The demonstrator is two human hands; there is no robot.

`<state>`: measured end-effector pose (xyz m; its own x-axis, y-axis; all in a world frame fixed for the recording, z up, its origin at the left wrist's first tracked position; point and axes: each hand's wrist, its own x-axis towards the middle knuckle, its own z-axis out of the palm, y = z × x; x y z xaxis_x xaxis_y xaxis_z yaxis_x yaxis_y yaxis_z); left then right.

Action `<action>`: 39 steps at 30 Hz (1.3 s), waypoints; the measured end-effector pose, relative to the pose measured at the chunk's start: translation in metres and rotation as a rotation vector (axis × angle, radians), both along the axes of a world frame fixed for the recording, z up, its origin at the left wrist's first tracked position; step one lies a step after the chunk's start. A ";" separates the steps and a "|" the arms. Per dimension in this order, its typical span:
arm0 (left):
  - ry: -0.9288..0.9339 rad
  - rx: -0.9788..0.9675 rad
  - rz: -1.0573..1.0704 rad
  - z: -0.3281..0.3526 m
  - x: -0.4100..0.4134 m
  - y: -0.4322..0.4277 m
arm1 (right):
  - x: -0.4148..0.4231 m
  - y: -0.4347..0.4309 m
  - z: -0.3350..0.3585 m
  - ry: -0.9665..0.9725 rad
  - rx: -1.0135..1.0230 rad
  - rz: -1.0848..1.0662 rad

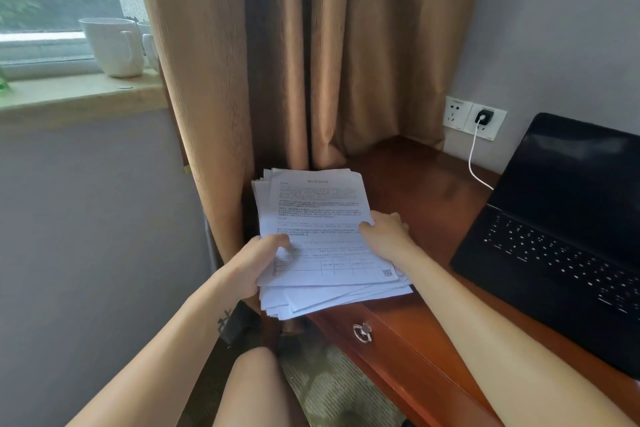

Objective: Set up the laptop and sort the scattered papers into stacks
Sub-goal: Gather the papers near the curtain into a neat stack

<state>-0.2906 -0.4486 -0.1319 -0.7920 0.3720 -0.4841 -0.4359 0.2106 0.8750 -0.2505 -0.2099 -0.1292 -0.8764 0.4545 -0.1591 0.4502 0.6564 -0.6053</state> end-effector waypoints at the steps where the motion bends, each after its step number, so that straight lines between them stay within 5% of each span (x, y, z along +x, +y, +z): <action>1: 0.005 0.020 -0.012 -0.001 -0.001 -0.001 | 0.002 0.000 -0.001 -0.008 0.035 0.002; 6: 0.238 0.004 0.013 -0.010 0.006 -0.002 | 0.012 0.003 0.002 -0.010 0.078 0.023; 16: 0.745 0.220 0.077 0.000 0.031 0.006 | 0.030 0.021 0.036 0.293 -0.667 0.054; 21: 0.949 0.158 0.110 0.028 0.014 0.033 | 0.042 0.037 0.074 0.587 -0.571 0.059; 27: 0.969 0.136 0.111 0.043 0.003 0.074 | 0.058 0.033 0.082 0.884 -0.373 -0.015; 39: 0.701 0.281 0.068 0.053 -0.010 0.079 | 0.066 0.044 0.082 0.956 -0.459 -0.047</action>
